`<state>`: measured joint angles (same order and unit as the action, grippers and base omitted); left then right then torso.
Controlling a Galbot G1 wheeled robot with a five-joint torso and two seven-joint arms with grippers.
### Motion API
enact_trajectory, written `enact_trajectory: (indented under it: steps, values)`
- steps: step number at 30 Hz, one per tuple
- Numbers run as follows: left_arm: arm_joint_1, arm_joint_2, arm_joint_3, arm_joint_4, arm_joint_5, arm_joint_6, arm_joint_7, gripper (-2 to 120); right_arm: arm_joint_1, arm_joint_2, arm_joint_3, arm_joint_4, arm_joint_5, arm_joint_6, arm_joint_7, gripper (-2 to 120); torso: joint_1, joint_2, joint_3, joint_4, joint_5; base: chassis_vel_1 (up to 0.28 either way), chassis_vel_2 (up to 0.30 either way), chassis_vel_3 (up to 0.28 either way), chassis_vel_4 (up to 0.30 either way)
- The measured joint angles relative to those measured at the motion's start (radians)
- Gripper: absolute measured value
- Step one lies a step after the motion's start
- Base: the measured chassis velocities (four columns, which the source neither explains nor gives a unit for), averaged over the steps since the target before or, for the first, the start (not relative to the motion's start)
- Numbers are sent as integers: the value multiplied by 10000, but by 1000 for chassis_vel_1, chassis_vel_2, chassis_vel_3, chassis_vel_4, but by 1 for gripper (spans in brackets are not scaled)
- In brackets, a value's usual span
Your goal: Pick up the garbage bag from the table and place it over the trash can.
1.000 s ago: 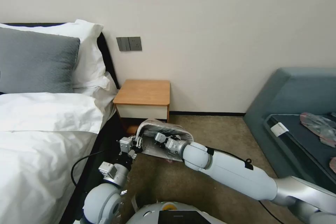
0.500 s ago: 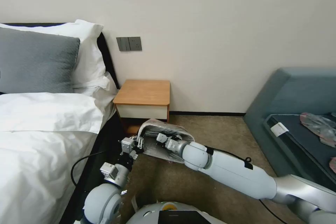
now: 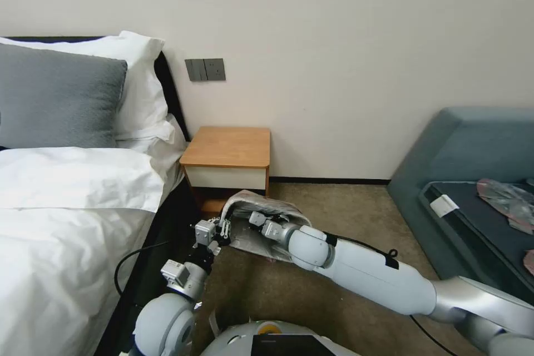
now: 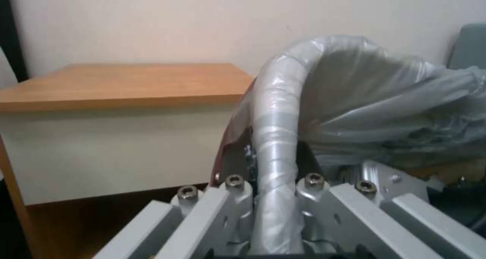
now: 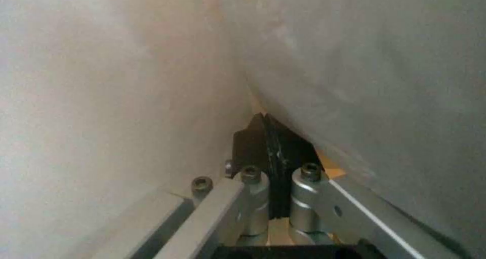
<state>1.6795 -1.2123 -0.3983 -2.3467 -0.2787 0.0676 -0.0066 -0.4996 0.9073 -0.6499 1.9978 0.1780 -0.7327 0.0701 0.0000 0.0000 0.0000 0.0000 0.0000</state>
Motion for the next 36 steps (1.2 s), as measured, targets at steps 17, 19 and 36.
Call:
enact_trajectory:
  steps: [17,19,36]
  values:
    - [-281,-110,-176,566,-220,5,-203,3,-154,-347,406,754,1096,10,12,0,-1,0,0,0,0,0,0,0,0]
    - [-318,-111,-205,630,-326,37,-271,3,-202,-404,415,884,1198,12,-18,0,0,0,0,0,0,0,0,0,0]
    - [-484,-125,-261,1153,-1496,480,-941,3,-1861,-1792,2476,3426,2715,36,-204,0,0,0,-1,0,2,0,0,0,0]
